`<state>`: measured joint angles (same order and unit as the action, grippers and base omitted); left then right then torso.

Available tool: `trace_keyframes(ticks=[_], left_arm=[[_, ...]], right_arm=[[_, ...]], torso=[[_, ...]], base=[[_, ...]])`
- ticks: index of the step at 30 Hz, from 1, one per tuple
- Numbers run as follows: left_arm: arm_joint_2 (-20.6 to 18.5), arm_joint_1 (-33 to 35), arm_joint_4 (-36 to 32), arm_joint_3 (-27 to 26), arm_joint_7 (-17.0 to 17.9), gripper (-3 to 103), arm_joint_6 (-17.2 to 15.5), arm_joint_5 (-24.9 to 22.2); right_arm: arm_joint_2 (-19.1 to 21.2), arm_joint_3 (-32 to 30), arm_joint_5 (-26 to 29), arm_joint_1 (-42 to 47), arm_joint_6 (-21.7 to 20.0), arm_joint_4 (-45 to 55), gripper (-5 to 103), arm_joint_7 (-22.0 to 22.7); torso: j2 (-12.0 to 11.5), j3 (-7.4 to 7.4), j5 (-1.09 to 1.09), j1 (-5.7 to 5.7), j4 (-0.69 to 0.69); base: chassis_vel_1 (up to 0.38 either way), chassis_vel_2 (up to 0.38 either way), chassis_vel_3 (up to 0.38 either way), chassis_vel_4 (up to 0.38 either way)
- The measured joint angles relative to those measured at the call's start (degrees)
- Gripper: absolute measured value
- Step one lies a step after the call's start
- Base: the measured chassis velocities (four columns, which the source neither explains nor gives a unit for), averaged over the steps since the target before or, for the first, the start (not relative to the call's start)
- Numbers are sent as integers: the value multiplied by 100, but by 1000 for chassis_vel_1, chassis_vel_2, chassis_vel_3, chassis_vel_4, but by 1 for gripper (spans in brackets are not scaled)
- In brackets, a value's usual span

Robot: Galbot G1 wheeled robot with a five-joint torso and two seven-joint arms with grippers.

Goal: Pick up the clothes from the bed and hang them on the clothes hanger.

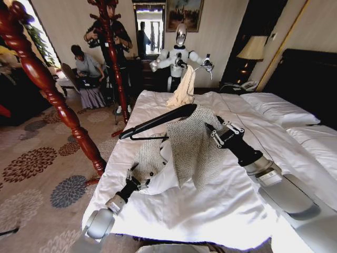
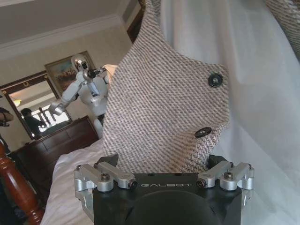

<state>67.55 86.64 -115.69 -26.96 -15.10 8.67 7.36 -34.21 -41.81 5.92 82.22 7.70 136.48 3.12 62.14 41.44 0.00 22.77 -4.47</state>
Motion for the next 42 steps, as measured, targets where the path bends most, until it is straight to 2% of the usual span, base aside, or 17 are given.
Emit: trace_keyframes(ticks=[4, 10, 14, 15, 18, 21, 23, 24, 27, 31, 34, 35, 37, 38, 40, 41, 42], left_arm=[[-115, 54, -97, -164, 44, 98, -1, -197], [-169, 147, -206, -235, 35, 74, 22, -306], [-152, 146, -211, -239, 30, 68, 24, -326], [-142, 144, -211, -239, 21, 57, 26, -347], [-133, 138, -211, -235, -2, 52, 30, -356], [-126, 95, -202, -222, -103, 36, 45, -430], [-126, 93, -201, -221, -109, 36, 46, -435], [-122, 67, -195, -216, -158, 25, 57, -464], [-116, 48, -193, -212, -201, 20, 65, -495], [-86, 8, -218, -248, -265, 4, 70, -686], [-80, -120, -348, -499, -362, 2, -42, -1452], [-80, -120, -348, -499, -362, 2, -42, -1452], [-211, -259, -460, -789, -414, 2, -243, -2433], [-250, -297, -486, -865, -415, 2, -289, -2653], [-489, -457, -625, -1287, -445, 2, -565, -3789], [-489, -457, -625, -1287, -445, 2, -565, -3789], [-588, -503, -696, -1472, -482, 2, -666, -4223]], right_arm=[[-4, 20, 0, -11, 1, -18, 24, 0], [-11, 77, -12, -29, 3, -49, 24, 0], [-21, 87, -20, -31, 4, -50, 24, 0], [-29, 91, -25, -24, 7, -50, 24, 0], [-35, 92, -28, -17, 9, -49, 24, 1], [-21, 87, -28, -18, 9, -48, 24, 4], [-20, 86, -28, -18, 10, -48, 24, 4], [-12, 77, -27, -19, 11, -48, 24, 5], [-9, 73, -26, -18, 12, -48, 24, 6], [-15, 69, -26, -18, 12, -49, 24, 10], [-21, 69, -22, -8, 1, -83, 24, 43], [-21, 69, -22, -8, 1, -83, 24, 43], [-19, 69, -15, -1, -17, -96, 24, 65], [-17, 69, -13, -1, -19, -98, 24, 66], [-15, 94, 7, -6, -32, -111, 24, 68], [-15, 94, 7, -6, -32, -111, 24, 68], [-16, 127, 27, -11, -44, -122, 24, 70]], torso=[[0, 0, 1, 0, 0], [0, 0, 0, 0, 0], [0, 0, 0, 0, 0], [0, 0, 0, 0, 0], [0, 0, 1, 0, 0], [0, 0, 1, 0, 0], [0, 0, 1, 0, 0], [0, 0, 1, 0, 0], [0, 0, 1, 0, 0], [0, 0, 1, 0, 0], [0, 0, 1, 0, 0], [0, 0, 1, 0, 0], [0, 0, 1, 0, 0], [0, 0, 1, 0, 0], [0, 0, 0, 0, -1], [0, 0, 0, 0, -1], [0, 0, 0, 0, 0]], base=[[0, 0, 0, 0], [0, 0, 0, 0], [0, 0, 0, 0], [0, 0, 0, 0], [0, 0, 0, 0], [0, 0, 0, 0], [0, 0, 0, 0], [0, 0, 0, 0], [0, 0, 0, 0], [0, 0, 0, 0], [0, 0, 0, 0], [0, 0, 0, 0], [0, 0, 0, 0], [0, 0, 0, 0], [0, 0, 0, 0], [0, 0, 0, 0], [0, 0, 0, 0]])
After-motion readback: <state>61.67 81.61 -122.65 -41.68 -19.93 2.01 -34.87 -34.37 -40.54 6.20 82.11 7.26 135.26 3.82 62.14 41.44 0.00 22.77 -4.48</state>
